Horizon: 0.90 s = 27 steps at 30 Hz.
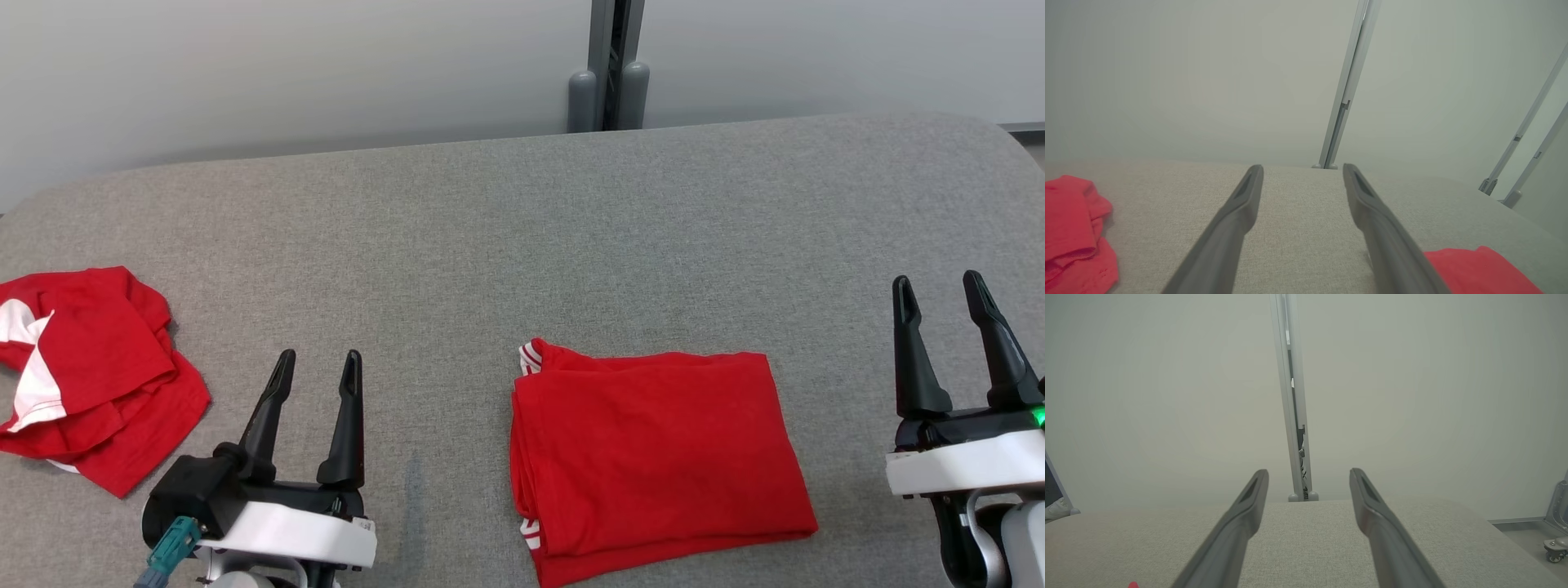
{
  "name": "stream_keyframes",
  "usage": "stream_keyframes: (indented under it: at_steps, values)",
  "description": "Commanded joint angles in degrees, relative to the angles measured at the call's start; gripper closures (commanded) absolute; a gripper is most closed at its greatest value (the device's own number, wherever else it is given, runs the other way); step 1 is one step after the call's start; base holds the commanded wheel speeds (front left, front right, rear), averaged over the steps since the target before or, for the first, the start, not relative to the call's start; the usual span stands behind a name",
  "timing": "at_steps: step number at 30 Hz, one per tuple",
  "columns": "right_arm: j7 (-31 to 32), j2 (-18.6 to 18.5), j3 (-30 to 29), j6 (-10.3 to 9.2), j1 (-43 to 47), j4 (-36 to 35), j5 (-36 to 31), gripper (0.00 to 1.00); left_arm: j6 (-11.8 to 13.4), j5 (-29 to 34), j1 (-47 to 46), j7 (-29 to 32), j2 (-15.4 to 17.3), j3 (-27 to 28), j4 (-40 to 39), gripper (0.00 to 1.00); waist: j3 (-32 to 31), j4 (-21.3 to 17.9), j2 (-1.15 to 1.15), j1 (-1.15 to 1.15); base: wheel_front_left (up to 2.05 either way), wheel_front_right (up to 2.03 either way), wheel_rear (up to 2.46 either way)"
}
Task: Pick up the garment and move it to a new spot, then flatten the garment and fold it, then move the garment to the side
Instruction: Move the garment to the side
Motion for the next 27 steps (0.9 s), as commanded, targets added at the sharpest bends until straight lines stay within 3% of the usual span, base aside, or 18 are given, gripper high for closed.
stream_keyframes:
  at_steps: [1,27]
  values:
    - [-0.26,-0.04,0.07,0.0,0.05,0.01,0.18,0.0,0.22,0.24,0.34,-0.23,0.22,0.04,-0.1,0.0,0.01,0.02,0.0,0.0,0.0,0.0,0.0]
    - [-0.26,-0.44,0.36,0.0,-0.09,0.92,0.48,0.0,0.44,0.68,-0.05,-0.24,0.22,-0.09,1.05,0.0,-0.12,0.04,0.0,0.0,0.0,0.0,0.0]
